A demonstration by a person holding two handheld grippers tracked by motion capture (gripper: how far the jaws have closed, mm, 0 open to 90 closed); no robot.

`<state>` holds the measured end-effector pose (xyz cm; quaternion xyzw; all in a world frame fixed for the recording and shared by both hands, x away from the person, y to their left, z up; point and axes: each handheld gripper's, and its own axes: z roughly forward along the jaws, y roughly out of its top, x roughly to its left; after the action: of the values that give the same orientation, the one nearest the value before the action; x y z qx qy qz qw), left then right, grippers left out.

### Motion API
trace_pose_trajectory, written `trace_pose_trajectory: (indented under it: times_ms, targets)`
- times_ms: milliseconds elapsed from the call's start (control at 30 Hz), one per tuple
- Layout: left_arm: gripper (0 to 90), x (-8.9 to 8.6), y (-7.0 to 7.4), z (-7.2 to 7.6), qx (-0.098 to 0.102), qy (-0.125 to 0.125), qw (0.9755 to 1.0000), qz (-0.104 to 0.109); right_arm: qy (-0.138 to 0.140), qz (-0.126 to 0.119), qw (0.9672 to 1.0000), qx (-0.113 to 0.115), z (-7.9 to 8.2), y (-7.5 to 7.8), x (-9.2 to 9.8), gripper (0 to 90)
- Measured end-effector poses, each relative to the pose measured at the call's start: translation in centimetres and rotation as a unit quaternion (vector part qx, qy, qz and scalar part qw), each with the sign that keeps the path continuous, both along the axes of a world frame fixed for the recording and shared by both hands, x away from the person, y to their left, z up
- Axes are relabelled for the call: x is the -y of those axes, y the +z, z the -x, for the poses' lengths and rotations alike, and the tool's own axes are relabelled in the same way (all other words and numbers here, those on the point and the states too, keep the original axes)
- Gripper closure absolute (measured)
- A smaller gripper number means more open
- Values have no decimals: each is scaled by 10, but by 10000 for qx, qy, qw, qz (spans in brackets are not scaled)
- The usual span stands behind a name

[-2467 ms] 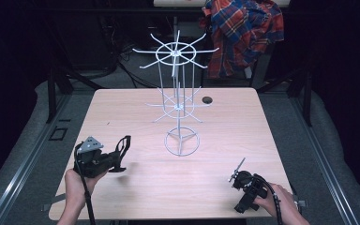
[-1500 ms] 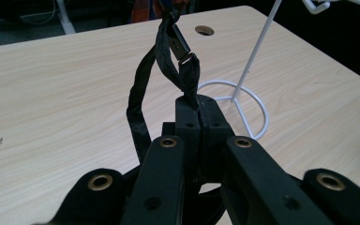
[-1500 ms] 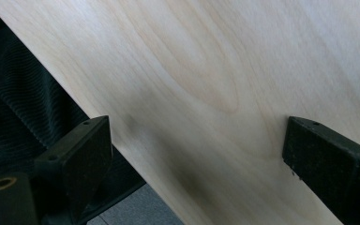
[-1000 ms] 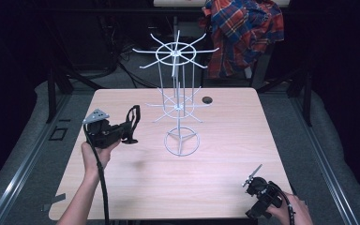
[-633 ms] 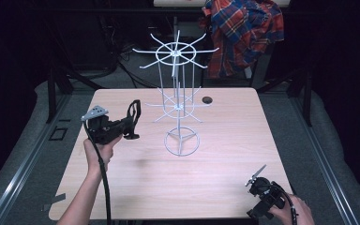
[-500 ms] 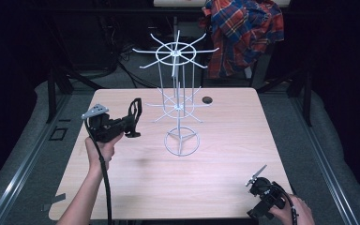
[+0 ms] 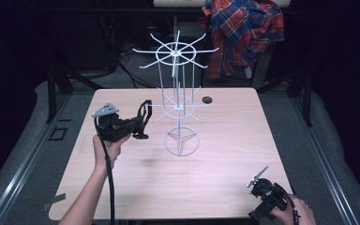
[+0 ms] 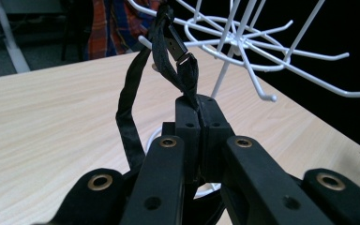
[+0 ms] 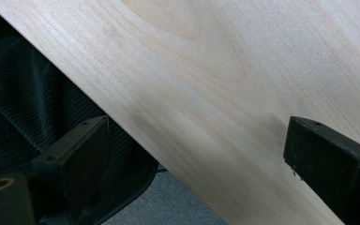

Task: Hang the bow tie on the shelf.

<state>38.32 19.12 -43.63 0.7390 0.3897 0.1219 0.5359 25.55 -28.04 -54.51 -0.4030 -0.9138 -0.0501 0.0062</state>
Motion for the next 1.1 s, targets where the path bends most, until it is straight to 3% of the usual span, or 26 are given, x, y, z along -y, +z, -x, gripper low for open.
trace_pose_trajectory:
  times_ms: [667, 733, 767, 867, 967, 1033, 1100]
  targets:
    - [884, 7, -11, 1, -168, -35, 9992, -365, 126, 1, 9999, 115, 2, 4, -4, 73]
    - [883, 5, -12, 2, -213, -31, 9989, -413, 102, -89, 9998, 140, 2, 3, -5, 73]
    - [883, 4, -12, 2, -225, -4, 9988, -442, 197, 47, 9998, 88, 0, 5, -5, 73]
    - [882, 1, -15, 4, -318, 37, 9982, -503, 203, -26, 9997, 164, -1, 5, -8, 72]
    - [881, -2, -16, 6, -400, 61, 9974, -592, 361, 56, 9992, 143, -5, 7, -13, 70]
    - [881, -5, -16, 7, -456, 49, 9970, -625, 326, -48, 9993, 189, -6, 6, -16, 70]
    - [881, -7, -18, 8, -496, 97, 9967, -633, 427, 37, 9990, 149, -8, 7, -19, 70]
